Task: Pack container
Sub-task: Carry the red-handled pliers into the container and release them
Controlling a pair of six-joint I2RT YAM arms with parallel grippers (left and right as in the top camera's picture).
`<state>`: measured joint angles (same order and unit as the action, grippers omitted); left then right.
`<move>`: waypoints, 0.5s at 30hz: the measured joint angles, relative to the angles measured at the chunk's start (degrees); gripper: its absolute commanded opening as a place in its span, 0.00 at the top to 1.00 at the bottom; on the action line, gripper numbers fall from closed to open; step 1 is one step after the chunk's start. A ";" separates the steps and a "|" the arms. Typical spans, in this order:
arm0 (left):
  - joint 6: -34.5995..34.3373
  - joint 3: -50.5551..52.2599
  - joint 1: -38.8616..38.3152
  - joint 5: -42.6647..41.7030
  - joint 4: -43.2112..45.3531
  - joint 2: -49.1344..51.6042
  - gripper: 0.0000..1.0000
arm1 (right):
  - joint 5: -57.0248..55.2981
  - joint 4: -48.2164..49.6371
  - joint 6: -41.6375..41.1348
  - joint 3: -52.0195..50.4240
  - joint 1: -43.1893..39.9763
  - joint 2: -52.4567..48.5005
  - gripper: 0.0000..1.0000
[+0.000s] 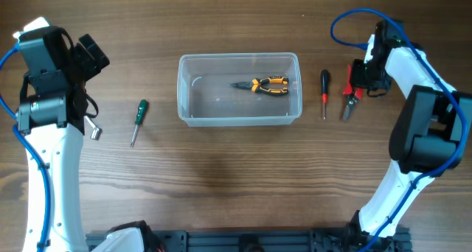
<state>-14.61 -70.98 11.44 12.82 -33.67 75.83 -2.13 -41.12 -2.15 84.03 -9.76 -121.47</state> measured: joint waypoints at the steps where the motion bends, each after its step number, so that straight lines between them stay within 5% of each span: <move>1: 0.00 0.00 0.00 0.00 0.00 0.00 0.00 | 0.02 -0.13 0.09 0.00 0.00 0.00 0.96; 8: 0.00 -0.02 0.00 0.00 -0.04 0.00 0.00 | 0.44 -11.21 0.31 4.07 0.00 -0.26 0.96; 15: 0.00 0.00 0.00 0.00 -0.02 0.00 0.00 | 5.22 -18.60 0.61 23.19 2.99 8.35 0.95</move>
<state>-14.61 -70.98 11.44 12.82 -33.69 75.83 3.09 -59.72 -1.54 107.22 -6.76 -113.12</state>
